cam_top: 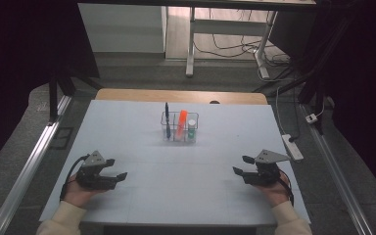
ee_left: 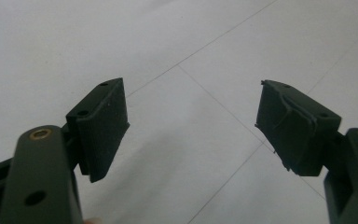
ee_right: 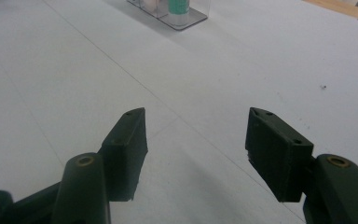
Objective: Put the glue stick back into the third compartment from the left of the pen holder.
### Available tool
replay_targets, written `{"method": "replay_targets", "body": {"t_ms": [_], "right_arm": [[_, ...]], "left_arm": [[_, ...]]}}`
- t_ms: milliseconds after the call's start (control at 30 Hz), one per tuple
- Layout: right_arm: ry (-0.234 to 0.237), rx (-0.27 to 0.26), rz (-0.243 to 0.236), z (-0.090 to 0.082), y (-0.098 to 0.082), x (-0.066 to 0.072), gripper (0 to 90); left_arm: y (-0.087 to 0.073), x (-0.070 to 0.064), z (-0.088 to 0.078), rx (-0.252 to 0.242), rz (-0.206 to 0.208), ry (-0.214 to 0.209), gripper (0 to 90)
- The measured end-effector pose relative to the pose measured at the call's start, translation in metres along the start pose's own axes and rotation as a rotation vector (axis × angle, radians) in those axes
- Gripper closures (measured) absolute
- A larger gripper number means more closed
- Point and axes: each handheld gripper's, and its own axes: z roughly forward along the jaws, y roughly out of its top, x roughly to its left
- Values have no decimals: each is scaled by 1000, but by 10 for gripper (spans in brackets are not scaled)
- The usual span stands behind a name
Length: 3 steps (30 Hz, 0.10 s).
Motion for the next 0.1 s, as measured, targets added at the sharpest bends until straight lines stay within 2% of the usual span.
{"method": "replay_targets", "body": {"t_ms": [100], "right_arm": [[1,-1,-1,0,0,0,387]], "left_arm": [[0,0,0,1,1,2,245]]}}
